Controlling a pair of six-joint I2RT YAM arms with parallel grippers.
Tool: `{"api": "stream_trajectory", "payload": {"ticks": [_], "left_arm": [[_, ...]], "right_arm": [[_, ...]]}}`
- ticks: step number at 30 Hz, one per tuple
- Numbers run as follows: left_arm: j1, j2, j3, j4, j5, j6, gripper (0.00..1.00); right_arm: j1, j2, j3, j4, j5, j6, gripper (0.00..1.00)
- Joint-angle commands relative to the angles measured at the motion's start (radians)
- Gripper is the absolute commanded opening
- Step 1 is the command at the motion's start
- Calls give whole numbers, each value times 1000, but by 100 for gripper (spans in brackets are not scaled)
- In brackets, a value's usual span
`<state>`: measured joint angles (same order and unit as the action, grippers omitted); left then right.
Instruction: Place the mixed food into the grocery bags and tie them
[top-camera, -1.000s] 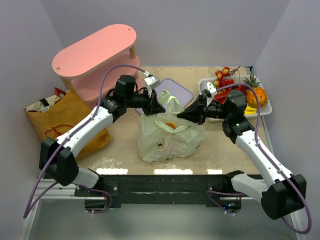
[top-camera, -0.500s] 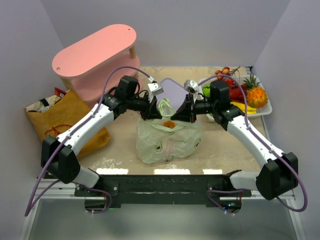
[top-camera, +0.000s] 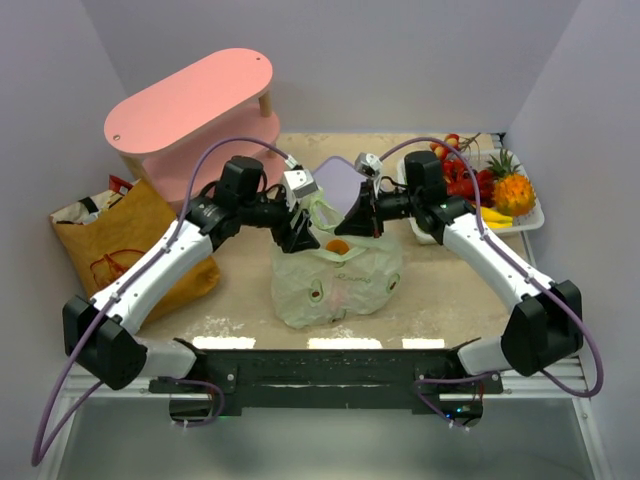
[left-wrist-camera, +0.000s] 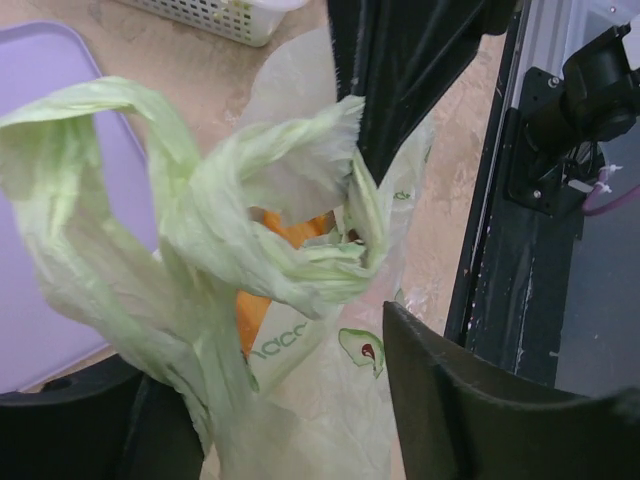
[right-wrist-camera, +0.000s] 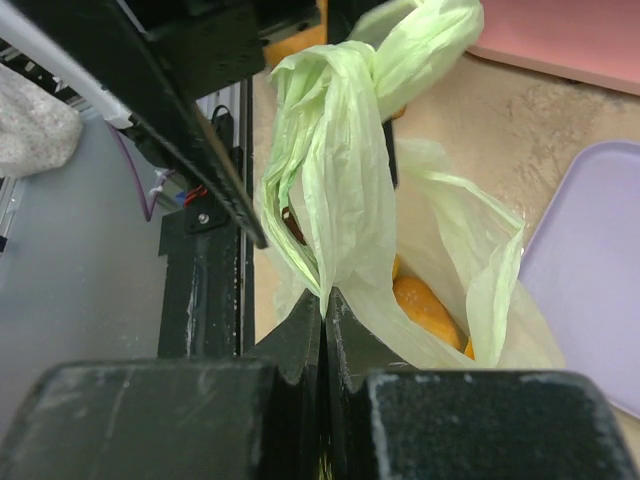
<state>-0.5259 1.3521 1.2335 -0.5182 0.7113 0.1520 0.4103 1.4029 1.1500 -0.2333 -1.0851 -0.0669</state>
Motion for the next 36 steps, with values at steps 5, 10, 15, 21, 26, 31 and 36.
{"api": "stream_trajectory", "payload": {"ticks": [5, 10, 15, 21, 26, 31, 36], "left_arm": [[4, -64, -31, 7, 0, 12, 75], [4, -28, -9, 6, 19, 6, 73], [3, -19, -2, 17, 17, 4, 69], [4, -16, -11, 32, 28, 6, 53], [3, -10, -34, 53, 47, 12, 36], [3, -19, -66, 82, 51, 24, 3], [3, -60, -138, 159, 65, 30, 0]], "right_arm": [[54, 48, 138, -127, 62, -92, 0], [79, 88, 183, -164, 82, -126, 0], [90, 116, 212, -225, 103, -172, 0], [107, 137, 244, -307, 134, -237, 0], [113, 145, 260, -354, 134, -277, 0], [113, 133, 255, -354, 130, -277, 0], [96, 75, 235, -302, 105, -211, 42]]}}
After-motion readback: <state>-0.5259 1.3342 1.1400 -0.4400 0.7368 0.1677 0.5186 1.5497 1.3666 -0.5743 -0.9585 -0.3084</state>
